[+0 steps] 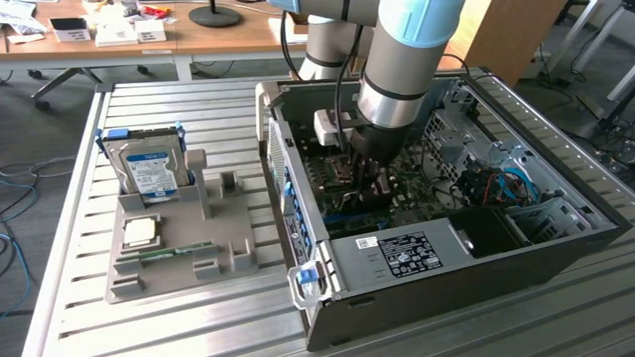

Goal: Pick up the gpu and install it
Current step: 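Insert the gpu into the slot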

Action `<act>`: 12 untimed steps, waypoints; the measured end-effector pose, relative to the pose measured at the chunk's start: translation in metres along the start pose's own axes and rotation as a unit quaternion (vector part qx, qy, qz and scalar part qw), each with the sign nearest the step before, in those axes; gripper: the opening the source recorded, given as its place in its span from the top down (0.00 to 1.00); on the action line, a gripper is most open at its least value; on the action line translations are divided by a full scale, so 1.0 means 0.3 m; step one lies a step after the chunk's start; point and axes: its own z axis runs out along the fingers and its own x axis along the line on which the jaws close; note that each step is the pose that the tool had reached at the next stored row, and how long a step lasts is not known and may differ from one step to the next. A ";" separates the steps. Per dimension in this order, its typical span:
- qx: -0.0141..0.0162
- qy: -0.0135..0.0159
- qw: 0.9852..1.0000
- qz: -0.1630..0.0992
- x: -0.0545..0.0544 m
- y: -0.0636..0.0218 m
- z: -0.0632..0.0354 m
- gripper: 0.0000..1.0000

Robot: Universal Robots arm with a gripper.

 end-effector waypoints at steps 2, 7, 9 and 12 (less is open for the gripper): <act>0.000 0.000 1.000 0.000 0.000 0.000 0.000 0.70; 0.000 0.000 1.000 0.000 0.000 0.000 0.000 0.73; 0.000 0.000 1.000 0.000 0.000 0.000 0.000 0.73; 0.000 0.000 1.000 0.000 0.000 0.001 0.000 0.73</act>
